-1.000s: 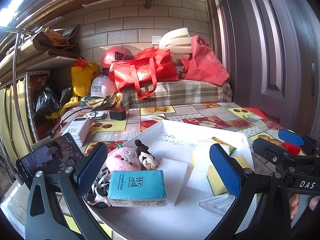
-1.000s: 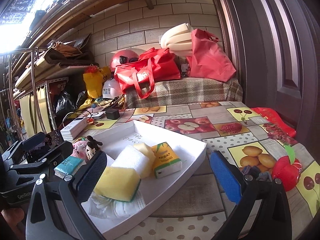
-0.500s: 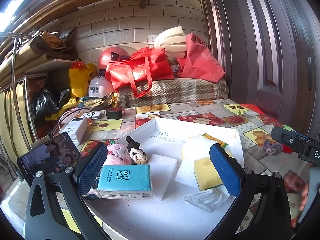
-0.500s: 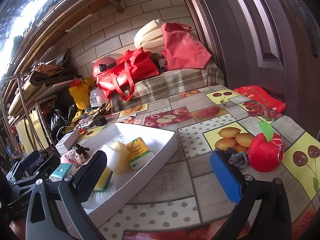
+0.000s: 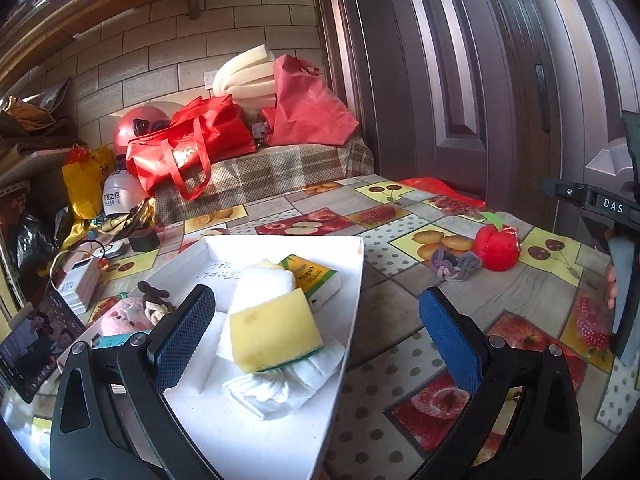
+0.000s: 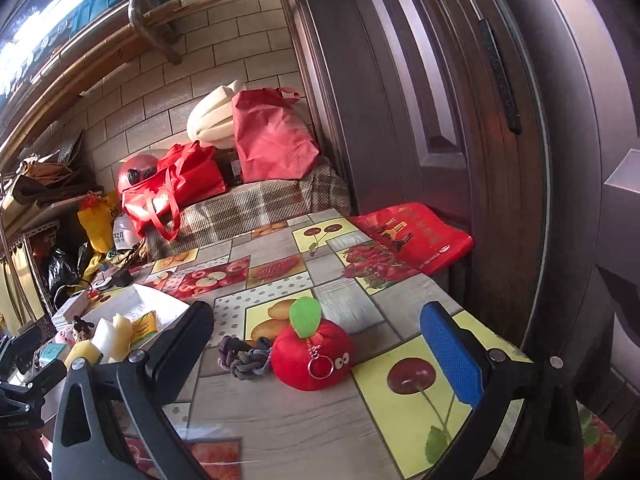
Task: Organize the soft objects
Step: 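Grasp the grey-purple knotted rope toy with the left gripper while the right grasps the red apple plush, then carry the knotted rope toy with the left gripper while the right carries the apple plush over the tray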
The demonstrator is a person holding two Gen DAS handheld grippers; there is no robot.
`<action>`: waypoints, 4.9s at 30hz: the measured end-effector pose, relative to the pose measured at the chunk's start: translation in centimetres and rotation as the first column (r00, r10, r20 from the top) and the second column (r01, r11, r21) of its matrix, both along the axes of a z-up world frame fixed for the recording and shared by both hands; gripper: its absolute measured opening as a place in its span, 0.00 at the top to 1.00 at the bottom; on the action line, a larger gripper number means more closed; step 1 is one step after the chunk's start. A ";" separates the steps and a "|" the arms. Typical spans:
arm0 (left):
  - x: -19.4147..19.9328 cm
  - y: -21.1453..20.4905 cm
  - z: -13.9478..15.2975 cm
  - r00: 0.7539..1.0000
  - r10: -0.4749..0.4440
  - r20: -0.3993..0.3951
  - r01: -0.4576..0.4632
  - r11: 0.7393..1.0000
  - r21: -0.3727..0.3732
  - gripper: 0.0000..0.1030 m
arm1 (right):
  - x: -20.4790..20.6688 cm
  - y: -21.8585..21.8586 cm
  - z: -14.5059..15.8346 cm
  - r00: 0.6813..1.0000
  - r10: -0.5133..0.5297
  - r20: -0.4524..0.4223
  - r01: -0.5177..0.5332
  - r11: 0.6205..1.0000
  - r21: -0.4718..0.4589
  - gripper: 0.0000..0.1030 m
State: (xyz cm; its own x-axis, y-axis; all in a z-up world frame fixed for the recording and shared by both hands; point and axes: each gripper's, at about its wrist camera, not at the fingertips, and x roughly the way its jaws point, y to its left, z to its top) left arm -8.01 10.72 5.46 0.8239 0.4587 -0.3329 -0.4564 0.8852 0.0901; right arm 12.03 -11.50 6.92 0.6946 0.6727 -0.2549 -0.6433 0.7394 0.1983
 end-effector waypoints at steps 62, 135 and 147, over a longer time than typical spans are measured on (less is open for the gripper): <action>13.4 -4.4 -0.2 0.973 -0.200 -0.119 0.194 0.979 -0.062 0.72 | 6.9 1.4 -2.4 0.955 0.125 -0.270 -0.151 0.986 -0.077 0.43; -7.2 10.8 0.2 0.976 0.196 0.092 -0.190 0.980 -0.067 0.71 | -14.6 21.0 -2.5 0.858 0.513 0.027 -0.472 0.808 -0.354 0.42; -6.3 12.0 0.1 0.977 0.199 0.079 -0.193 0.978 -0.084 0.71 | -12.6 26.1 -2.1 0.885 0.460 0.070 -0.410 0.841 -0.353 0.42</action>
State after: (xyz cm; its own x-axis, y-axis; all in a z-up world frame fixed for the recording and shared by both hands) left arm -14.28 22.75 5.54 0.7476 0.5904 -0.3042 -0.6249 0.7804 -0.0212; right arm -0.60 14.65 4.78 0.3956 0.8133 -0.4266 -0.9162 0.3819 -0.1215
